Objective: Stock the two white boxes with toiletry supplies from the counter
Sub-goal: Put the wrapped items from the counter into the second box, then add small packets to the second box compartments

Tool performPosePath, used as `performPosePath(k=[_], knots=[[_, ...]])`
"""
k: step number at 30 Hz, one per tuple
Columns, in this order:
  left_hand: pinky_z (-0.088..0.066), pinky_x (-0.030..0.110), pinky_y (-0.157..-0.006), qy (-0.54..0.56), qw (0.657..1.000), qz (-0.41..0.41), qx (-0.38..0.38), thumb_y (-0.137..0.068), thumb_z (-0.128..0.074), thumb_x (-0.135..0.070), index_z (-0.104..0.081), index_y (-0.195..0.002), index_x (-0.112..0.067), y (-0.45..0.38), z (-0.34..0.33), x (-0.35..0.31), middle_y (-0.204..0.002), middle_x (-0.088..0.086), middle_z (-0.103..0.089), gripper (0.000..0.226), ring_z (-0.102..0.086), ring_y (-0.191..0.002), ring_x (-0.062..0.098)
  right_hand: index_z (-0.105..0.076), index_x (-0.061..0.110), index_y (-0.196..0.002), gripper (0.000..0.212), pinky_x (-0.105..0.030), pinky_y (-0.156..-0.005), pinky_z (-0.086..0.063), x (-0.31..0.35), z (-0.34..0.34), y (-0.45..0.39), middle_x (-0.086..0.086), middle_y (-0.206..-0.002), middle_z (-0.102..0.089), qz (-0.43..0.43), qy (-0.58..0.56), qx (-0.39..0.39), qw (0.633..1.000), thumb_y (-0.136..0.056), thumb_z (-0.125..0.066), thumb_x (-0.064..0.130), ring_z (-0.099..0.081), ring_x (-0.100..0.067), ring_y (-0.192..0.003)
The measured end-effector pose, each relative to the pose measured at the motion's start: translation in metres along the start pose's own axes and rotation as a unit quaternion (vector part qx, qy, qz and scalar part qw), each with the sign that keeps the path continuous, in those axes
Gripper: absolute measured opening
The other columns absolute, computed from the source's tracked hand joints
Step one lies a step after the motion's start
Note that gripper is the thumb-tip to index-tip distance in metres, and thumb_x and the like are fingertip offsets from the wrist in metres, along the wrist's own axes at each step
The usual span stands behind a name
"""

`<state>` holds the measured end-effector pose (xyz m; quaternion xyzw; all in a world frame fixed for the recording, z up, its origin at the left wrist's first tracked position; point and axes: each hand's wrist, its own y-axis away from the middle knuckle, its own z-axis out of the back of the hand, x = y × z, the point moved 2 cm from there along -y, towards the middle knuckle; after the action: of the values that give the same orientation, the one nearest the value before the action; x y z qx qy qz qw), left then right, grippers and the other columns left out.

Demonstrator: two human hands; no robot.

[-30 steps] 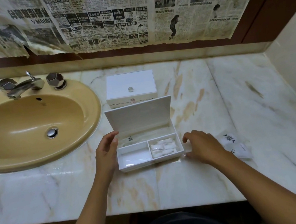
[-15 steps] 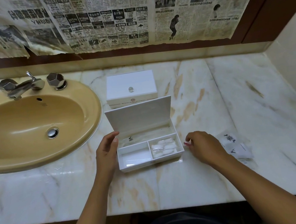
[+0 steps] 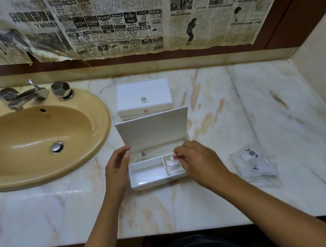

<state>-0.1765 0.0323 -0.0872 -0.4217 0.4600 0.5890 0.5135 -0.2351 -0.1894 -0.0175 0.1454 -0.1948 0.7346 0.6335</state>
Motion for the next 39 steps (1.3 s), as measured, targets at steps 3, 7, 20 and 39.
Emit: performPosePath(k=[3,7,20,39], knots=[[-0.041,0.004,-0.086,0.000,1.000,0.000,0.001,-0.100,-0.051,-0.014,-0.065,-0.109,-0.028,0.000,0.000,0.000,-0.113,-0.011,-0.065,0.021,-0.057,-0.105,-0.006,-0.064,0.015,-0.112,0.025,-0.030,-0.079,-0.048,-0.001,-0.012,0.004,-0.001,-0.108,-0.059,-0.011,0.025,0.074,0.997,-0.091,-0.050,0.013,-0.053,-0.019,-0.103],[-0.040,0.003,-0.086,-0.004,1.000,0.001,0.000,-0.100,-0.050,-0.015,-0.065,-0.114,-0.022,0.000,0.000,-0.001,-0.115,-0.008,-0.064,0.021,-0.057,-0.106,-0.002,-0.064,0.020,-0.116,0.027,-0.023,-0.079,-0.041,0.000,-0.012,0.007,0.003,-0.111,-0.058,-0.011,0.017,0.062,0.998,-0.096,-0.049,0.029,-0.051,-0.015,-0.107],[-0.041,0.006,-0.084,-0.007,1.000,-0.002,-0.002,-0.100,-0.050,-0.013,-0.064,-0.113,-0.023,0.001,0.000,-0.002,-0.115,-0.006,-0.064,0.021,-0.057,-0.106,-0.001,-0.053,0.022,-0.134,0.055,-0.027,-0.091,-0.040,-0.001,-0.026,0.011,0.004,-0.121,-0.048,-0.022,0.034,0.163,0.986,-0.095,-0.038,0.058,-0.035,-0.011,-0.124],[-0.045,0.034,-0.102,0.004,1.000,0.007,0.003,-0.100,-0.051,-0.017,-0.064,-0.104,-0.036,0.000,0.000,0.001,-0.114,-0.009,-0.065,0.024,-0.058,-0.114,0.014,-0.058,0.020,-0.129,0.050,-0.053,-0.109,-0.022,-0.102,-0.005,0.045,-0.009,-0.133,-0.054,-0.270,0.132,-0.111,0.947,-0.093,-0.042,0.052,-0.040,-0.030,-0.129]])
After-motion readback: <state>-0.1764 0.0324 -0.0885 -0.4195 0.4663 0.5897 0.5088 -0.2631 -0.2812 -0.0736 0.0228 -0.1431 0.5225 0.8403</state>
